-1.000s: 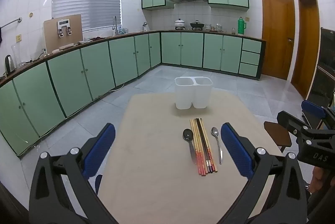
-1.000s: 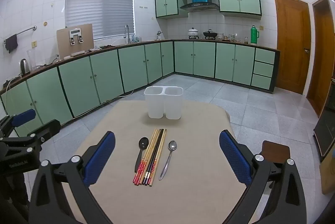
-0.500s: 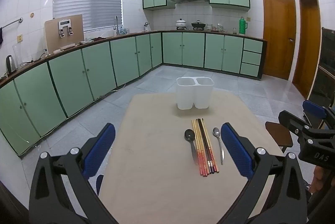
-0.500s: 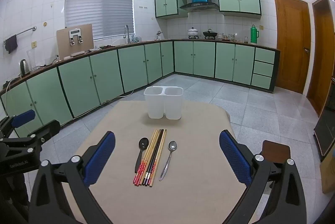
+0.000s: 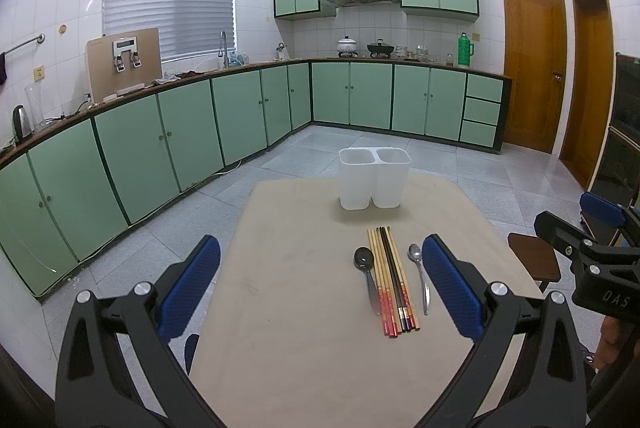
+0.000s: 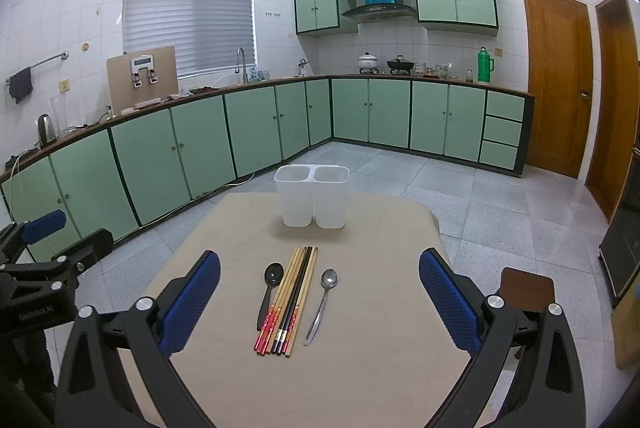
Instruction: Organize utensils
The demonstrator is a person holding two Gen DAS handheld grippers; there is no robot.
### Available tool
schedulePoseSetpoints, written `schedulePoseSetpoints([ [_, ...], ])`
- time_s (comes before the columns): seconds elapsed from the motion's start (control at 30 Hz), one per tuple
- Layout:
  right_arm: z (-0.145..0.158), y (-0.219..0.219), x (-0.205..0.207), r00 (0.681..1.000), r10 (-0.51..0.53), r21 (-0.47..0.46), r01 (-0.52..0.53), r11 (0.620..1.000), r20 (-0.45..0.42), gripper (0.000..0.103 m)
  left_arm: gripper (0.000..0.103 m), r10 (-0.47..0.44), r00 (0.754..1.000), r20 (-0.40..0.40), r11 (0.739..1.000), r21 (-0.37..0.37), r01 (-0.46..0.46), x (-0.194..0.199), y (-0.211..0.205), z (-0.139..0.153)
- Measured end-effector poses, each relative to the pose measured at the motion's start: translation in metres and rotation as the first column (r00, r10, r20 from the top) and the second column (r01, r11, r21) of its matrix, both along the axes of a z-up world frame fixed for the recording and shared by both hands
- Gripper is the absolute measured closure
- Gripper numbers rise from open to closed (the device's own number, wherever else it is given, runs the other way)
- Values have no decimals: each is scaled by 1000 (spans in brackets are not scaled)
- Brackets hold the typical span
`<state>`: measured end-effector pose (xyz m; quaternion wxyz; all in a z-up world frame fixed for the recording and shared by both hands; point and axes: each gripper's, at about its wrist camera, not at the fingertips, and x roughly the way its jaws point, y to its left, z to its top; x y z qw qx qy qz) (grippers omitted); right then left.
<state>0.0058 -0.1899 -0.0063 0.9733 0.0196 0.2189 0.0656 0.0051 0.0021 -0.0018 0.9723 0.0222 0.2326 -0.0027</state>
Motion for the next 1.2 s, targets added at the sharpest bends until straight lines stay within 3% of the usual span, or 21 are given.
schedulePoseSetpoints([
  [1.2,1,-3,-3,1000,-5,7,5,1000,-7,6,5,7,1000,-2,1000,1,-7,3,11,-1],
])
